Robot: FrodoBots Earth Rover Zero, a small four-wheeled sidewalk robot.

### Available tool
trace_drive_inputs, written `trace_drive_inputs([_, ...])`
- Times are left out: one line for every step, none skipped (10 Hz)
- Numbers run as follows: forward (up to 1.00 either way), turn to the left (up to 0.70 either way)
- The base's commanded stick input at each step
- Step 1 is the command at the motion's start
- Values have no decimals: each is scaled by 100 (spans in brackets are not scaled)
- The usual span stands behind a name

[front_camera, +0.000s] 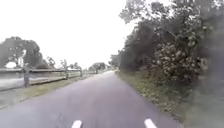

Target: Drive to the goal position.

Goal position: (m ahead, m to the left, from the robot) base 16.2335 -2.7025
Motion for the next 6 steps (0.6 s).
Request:
trace_drive_inputs([80,3])
trace_drive_inputs([80,3])
trace_drive_inputs([80,3])
trace_drive_inputs([80,3])
trace_drive_inputs([80,3])
trace_drive_inputs([80,3])
